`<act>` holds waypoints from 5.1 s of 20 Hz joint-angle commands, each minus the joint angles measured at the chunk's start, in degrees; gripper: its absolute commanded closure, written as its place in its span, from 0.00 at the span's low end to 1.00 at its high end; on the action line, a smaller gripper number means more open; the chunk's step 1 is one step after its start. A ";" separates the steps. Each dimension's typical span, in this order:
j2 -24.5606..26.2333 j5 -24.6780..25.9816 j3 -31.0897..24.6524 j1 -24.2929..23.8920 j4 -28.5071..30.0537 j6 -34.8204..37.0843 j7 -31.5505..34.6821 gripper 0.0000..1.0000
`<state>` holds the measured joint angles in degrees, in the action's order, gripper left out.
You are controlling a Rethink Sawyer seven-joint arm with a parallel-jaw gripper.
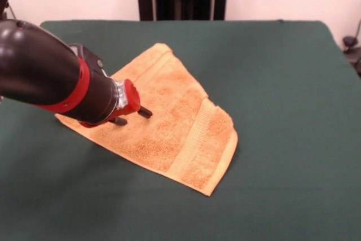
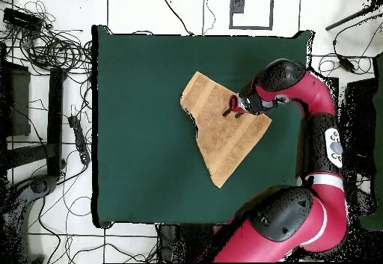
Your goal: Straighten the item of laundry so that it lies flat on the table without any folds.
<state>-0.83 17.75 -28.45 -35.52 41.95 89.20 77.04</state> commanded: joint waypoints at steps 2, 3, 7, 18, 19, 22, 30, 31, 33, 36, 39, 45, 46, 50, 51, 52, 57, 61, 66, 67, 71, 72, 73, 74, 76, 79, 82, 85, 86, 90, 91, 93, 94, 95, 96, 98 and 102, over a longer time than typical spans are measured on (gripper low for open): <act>11.93 12.79 -5.68 0.11 -6.49 -30.33 -32.10 0.00; 12.41 12.30 -6.06 -0.07 -6.97 -29.89 -32.29 0.00; 14.28 9.40 -4.59 1.41 -11.48 -19.26 -19.45 0.00; 17.90 14.81 0.04 7.56 -22.49 -13.36 0.02 0.00; 18.16 15.53 0.01 7.82 -23.41 -13.07 -0.69 0.00; 18.65 16.51 -0.48 7.66 -24.91 -11.85 -3.95 0.00; 20.03 19.06 -3.16 6.60 -28.81 -9.50 -12.72 0.00; 20.16 19.29 -3.41 6.54 -29.18 -9.24 -13.60 0.00; 20.43 20.07 -4.18 6.35 -29.99 -9.06 -15.70 0.00; 20.76 21.66 -5.76 5.91 -31.11 -8.54 -19.21 0.00; 20.81 23.41 -7.26 5.59 -31.85 -8.03 -21.77 0.00; 20.46 26.43 -9.53 5.20 -32.24 -7.83 -24.26 0.00; 20.40 27.04 -9.99 5.12 -32.30 -7.81 -24.90 0.00; 20.30 29.21 -12.06 4.52 -32.42 -7.95 -27.70 0.00; 20.28 29.88 -12.68 4.35 -32.47 -7.95 -28.43 0.00; 20.25 30.51 -13.35 4.15 -32.49 -7.90 -29.09 0.00; 20.02 33.83 -16.29 3.38 -32.59 -7.91 -31.75 0.00; 19.93 36.85 -19.47 2.57 -32.66 -7.40 -33.49 0.00; 18.93 37.03 -19.94 3.03 -31.75 -5.58 -26.28 0.00; 18.62 36.90 -19.93 3.24 -31.55 -4.75 -24.80 0.00; 15.81 33.85 -18.30 4.79 -29.72 -0.62 -19.61 0.00; 14.59 32.54 -17.03 5.49 -28.80 -0.29 -18.96 0.00; 13.02 31.01 -15.00 6.38 -27.45 -0.31 -17.90 0.00; 11.25 28.67 -12.97 7.23 -25.54 0.73 -15.02 0.00; 6.05 21.15 -7.71 8.58 -17.91 2.51 -4.59 0.00; -2.87 13.17 -1.95 9.77 -1.38 -3.13 9.06 0.00; -8.53 9.78 -0.19 9.88 12.44 -10.39 18.46 0.00; -12.22 7.84 0.64 10.81 21.10 -14.90 25.96 0.00; -13.17 7.14 0.96 11.23 23.25 -15.78 27.79 0.00; -13.86 6.21 3.19 12.72 26.90 -22.89 29.61 0.00; -13.42 6.36 3.91 13.02 26.78 -24.43 28.90 0.00; -12.04 6.61 4.59 12.58 26.09 -26.55 25.90 0.00; -11.24 6.72 4.71 12.20 25.41 -26.82 24.19 0.00; -10.81 6.62 4.91 11.82 25.47 -27.22 22.95 0.00; -10.46 6.82 5.05 11.46 25.49 -27.98 21.93 0.00; -9.92 7.25 5.31 10.83 25.71 -29.47 20.30 0.00; -8.20 8.69 6.48 10.63 24.36 -31.19 18.10 0.00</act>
<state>-12.59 25.71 -24.83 -25.40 57.79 63.85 88.24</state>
